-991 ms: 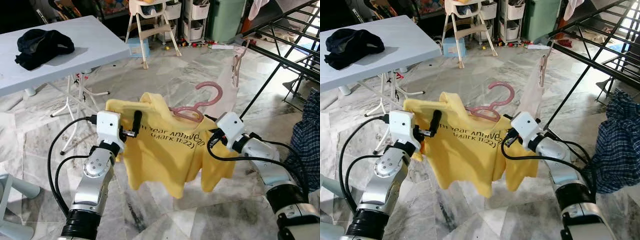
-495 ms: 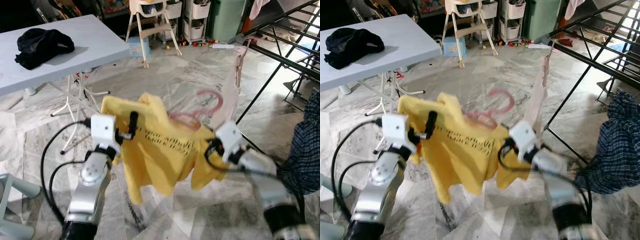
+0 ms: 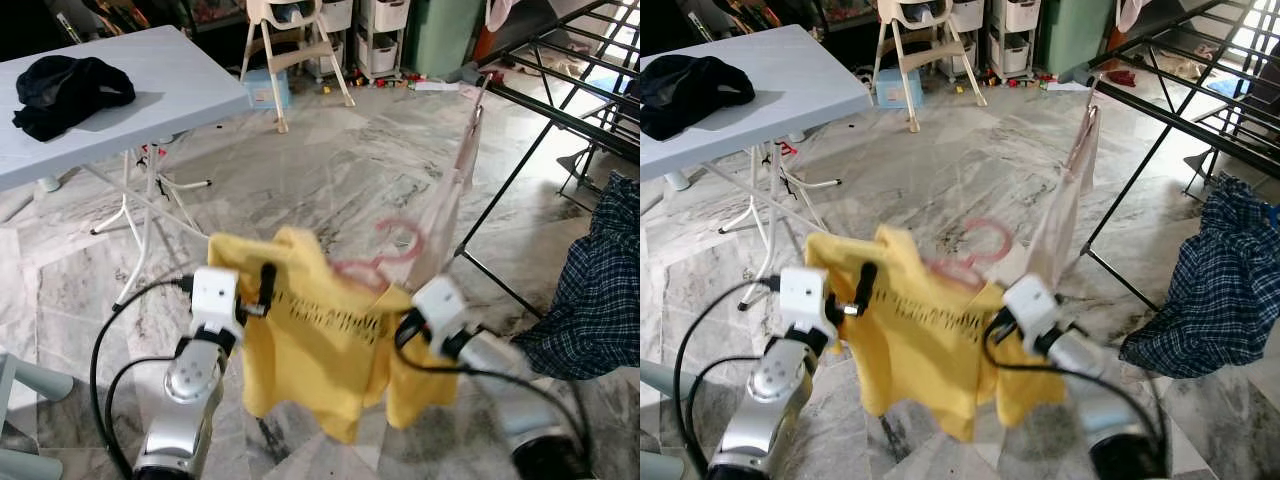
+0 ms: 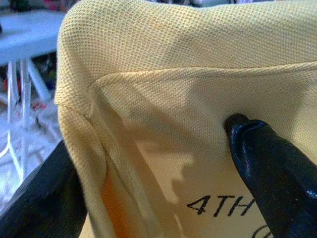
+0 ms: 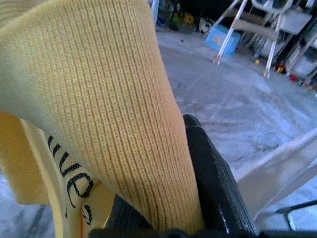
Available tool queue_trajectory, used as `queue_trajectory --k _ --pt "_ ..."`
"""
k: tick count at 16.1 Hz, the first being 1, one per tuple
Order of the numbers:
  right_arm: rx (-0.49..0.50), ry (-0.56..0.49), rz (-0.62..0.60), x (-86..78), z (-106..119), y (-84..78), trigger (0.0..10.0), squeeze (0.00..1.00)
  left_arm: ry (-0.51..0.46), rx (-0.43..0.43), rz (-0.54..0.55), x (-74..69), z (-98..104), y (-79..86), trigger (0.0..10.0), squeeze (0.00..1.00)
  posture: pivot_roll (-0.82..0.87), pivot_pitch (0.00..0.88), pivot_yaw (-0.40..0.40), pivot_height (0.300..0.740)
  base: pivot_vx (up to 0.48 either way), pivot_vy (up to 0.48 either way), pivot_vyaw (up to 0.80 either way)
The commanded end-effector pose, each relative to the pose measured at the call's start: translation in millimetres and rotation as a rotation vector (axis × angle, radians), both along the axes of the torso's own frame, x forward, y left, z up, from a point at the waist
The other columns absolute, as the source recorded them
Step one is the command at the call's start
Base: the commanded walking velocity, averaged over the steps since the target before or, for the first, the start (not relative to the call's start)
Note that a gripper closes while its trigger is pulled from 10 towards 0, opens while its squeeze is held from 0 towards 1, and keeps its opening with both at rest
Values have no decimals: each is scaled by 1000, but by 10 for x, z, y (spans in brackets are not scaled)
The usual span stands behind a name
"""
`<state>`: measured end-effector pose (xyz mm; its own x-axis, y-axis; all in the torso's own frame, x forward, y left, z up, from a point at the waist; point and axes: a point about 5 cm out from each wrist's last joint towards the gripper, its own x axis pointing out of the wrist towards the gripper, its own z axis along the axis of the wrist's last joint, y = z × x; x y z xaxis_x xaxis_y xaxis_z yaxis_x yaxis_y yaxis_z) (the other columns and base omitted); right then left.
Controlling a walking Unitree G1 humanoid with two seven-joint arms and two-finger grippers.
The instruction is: Hang hanger
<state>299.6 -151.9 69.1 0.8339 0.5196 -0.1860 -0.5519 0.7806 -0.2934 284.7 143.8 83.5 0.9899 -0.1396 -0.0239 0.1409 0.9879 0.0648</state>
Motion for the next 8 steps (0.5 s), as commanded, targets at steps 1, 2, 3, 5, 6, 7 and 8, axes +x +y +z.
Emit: queue_trajectory --k 1,2,3,5,6,7,8 --pt "72 -107 -19 61 174 65 0 0 98 43 40 -101 -238 112 10000 0 -75 65 41 740 0 0 0" --pt "67 -100 -21 48 141 78 0 0 112 47 58 -122 -288 151 10000 0 -67 64 40 740 0 0 0" --pt "67 -96 -19 37 121 91 0 0 111 54 64 -136 -311 173 10000 0 -67 60 36 740 0 0 0" --pt "59 -97 -19 31 87 101 0 0 99 53 56 -139 -308 151 10000 0 -60 62 43 740 0 0 0" --pt "49 -89 -29 38 47 90 0 0 94 60 47 -129 -316 121 10000 0 -55 59 53 740 0 0 0" --pt "55 -82 -47 49 35 75 0 0 95 57 45 -120 -315 103 10000 0 -54 53 59 740 0 0 0" --pt "57 -78 -59 52 18 74 0 0 97 55 30 -119 -324 85 10000 0 -52 43 66 740 0 0 0"
